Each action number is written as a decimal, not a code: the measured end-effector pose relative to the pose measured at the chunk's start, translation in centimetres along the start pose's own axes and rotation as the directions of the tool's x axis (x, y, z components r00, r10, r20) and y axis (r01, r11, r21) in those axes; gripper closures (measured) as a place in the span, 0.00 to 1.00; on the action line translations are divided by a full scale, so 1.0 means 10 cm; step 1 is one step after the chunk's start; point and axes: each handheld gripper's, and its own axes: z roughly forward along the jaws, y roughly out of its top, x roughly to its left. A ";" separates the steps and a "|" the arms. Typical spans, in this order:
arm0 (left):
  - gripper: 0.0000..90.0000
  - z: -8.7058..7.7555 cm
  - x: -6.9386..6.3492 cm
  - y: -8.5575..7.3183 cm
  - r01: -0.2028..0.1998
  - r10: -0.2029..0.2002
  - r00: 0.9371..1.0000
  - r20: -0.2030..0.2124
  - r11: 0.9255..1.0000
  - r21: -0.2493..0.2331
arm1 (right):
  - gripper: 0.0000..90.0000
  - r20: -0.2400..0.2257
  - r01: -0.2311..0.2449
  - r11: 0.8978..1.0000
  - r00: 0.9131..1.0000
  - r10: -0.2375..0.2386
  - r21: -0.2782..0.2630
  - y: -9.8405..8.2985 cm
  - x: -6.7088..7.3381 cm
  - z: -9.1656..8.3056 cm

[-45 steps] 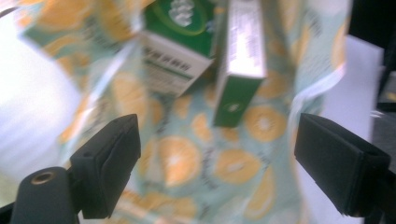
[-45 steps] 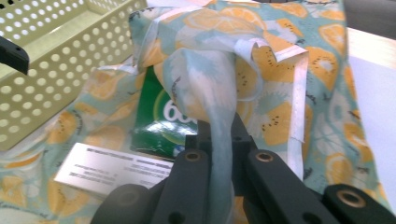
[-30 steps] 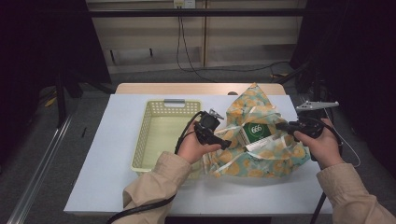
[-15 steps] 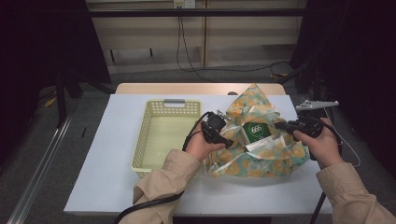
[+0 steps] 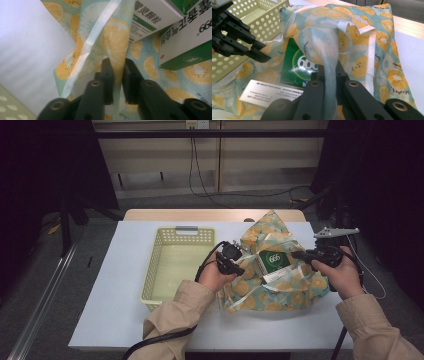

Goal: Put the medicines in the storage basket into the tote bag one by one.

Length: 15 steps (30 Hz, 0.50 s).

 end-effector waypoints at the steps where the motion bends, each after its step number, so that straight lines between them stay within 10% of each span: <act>1: 0.96 -0.01 0.00 0.00 0.003 -0.003 1.000 0.003 1.000 -0.001 | 0.99 -0.002 -0.001 1.000 1.000 0.001 -0.001 0.00 0.00 0.00; 15: 1.00 -0.25 -0.01 0.06 0.067 -0.063 0.997 0.053 0.995 -0.076 | 0.99 -0.007 0.007 1.000 1.000 -0.007 -0.005 0.03 0.05 0.03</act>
